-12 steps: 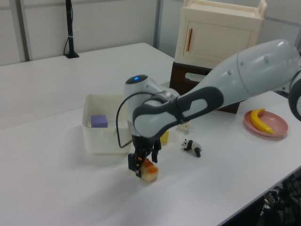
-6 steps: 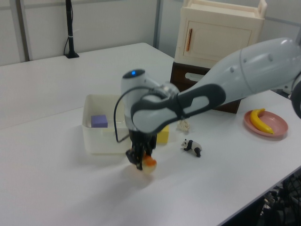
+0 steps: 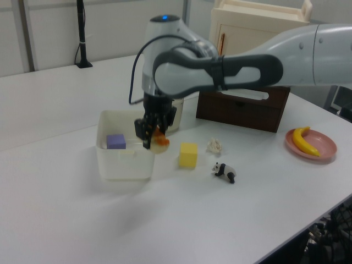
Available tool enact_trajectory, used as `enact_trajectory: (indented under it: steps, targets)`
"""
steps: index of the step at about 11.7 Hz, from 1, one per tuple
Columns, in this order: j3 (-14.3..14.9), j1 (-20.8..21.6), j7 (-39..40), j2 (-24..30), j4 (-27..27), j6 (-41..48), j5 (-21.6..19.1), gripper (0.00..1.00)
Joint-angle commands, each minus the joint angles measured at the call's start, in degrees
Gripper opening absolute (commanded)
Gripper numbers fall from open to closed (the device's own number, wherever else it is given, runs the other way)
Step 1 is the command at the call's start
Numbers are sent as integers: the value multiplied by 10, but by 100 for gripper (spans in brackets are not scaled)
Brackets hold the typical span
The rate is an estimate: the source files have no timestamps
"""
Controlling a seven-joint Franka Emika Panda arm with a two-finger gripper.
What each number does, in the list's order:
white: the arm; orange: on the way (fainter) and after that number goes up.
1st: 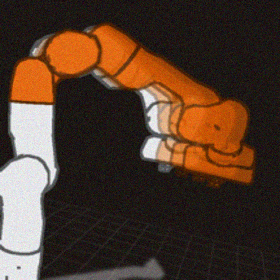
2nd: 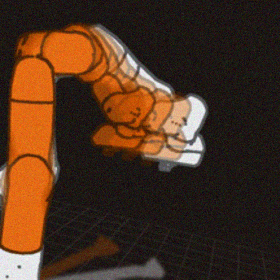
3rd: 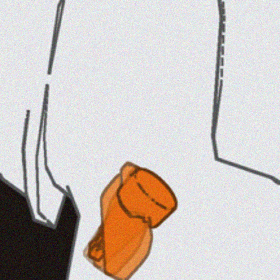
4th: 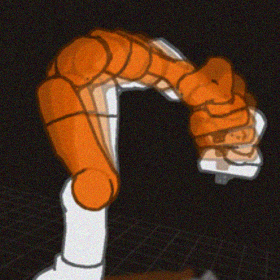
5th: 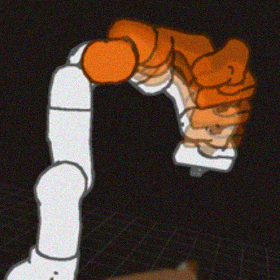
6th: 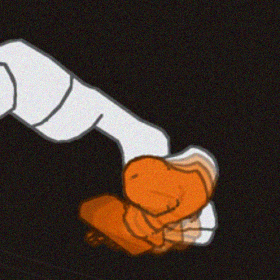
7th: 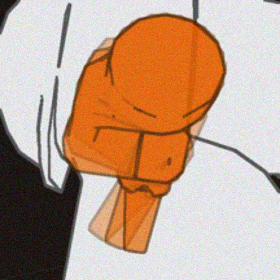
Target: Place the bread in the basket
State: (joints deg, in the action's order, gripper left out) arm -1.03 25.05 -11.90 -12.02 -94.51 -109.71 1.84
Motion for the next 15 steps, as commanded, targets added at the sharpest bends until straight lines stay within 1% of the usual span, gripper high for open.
enact_trajectory:
  steps: [1, 2, 3, 5, 7, 8, 9, 10, 11, 12, 13, 15]
  targets:
    - [16, -16, -63, -19, 28, -69, -22, 64]
    - [16, -17, -115, -33, 27, -127, -18, 69]
    - [22, -19, -152, -48, 27, -151, -11, 69]
    - [23, -23, -223, -63, 31, -163, -13, 70]
    - [23, -27, -294, -68, 31, -182, -12, 78]
    - [23, -30, -297, -68, 31, -182, -12, 81]
    - [23, -30, -291, -66, 31, -182, -11, 84]
    - [23, -33, -273, -59, 28, -173, -10, 89]
    - [23, -38, -230, -44, 21, -132, -12, 91]
    - [23, -48, -182, -36, 20, -71, -14, 98]
    - [23, -65, -134, -20, 20, -20, -15, 100]
    - [23, -101, -20, 8, 20, 86, -13, 100]
